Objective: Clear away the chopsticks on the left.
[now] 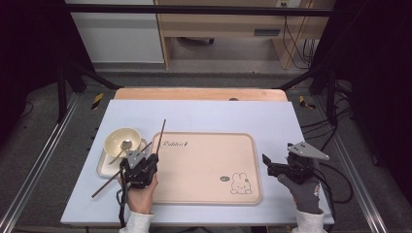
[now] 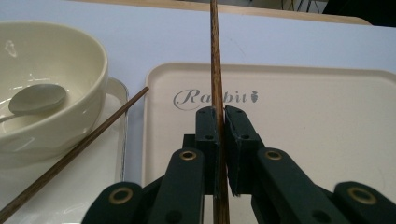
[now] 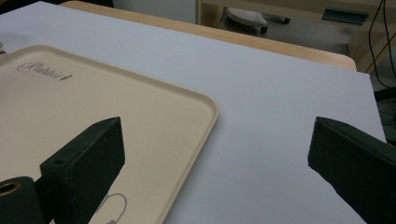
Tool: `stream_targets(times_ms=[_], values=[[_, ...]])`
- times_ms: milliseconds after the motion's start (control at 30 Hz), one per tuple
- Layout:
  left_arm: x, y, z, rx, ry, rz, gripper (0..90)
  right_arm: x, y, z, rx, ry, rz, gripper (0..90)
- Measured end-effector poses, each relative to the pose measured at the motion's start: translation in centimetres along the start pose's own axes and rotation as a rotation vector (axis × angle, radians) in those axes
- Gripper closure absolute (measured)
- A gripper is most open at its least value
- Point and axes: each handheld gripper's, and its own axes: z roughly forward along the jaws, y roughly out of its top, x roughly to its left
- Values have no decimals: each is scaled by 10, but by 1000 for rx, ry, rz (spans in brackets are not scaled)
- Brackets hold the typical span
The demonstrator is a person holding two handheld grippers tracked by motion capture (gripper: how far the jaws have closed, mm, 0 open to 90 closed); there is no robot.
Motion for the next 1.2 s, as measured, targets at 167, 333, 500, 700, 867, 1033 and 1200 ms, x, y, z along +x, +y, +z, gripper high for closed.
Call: stream_targets(times_ms=[167,333,500,700,867,1033,1200], values=[[2,-9,7,15,26,-10,845,1,0,1,3,-1,2,40],[5,-16,11,30,48,13,845,1,0,1,4,-1,1,41],[5,-25,14,53,67,2,846,1,-1,2,7,-4,-4,40],[8,-30,17,71,92,-3,846,2,-1,2,12,-2,-4,40],[10,-30,18,84,94,-1,846,2,-1,2,12,-2,-5,40],[9,-27,23,99,95,-1,846,2,-1,3,14,-4,-14,40],[17,-22,24,127,171,156,847,2,-1,3,15,-4,-12,40]])
